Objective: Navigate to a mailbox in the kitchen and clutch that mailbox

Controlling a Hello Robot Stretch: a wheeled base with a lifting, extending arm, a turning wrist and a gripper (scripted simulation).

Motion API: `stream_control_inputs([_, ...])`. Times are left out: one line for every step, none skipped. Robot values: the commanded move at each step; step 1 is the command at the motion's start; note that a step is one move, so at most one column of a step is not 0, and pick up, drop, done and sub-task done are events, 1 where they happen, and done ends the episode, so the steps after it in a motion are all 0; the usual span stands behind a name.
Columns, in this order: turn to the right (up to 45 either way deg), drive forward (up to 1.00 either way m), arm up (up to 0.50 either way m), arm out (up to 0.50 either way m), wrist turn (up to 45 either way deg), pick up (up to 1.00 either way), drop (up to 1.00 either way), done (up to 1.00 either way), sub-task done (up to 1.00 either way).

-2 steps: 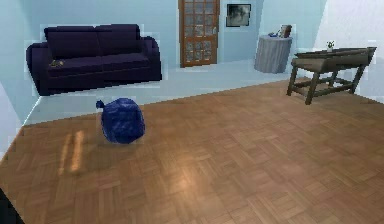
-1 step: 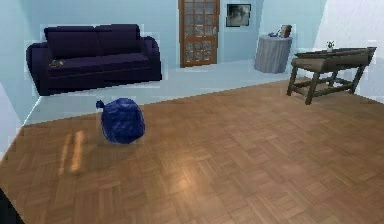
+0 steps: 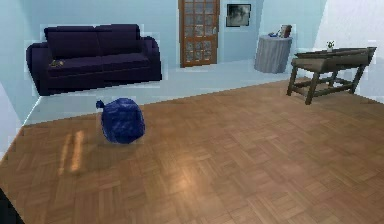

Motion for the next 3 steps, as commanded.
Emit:
stream_control_inputs([0.0, 0.0, 0.0, 0.0, 18.0, 0.0, 0.0, 0.0, 0.0])
stream_control_inputs([0.0, 0.0, 0.0, 0.0, 0.0, 1.0, 0.0, 0.0, 0.0])
stream_control_inputs([0.0, 0.0, 0.1, 0.0, 0.0, 0.0, 0.0, 0.0, 0.0])
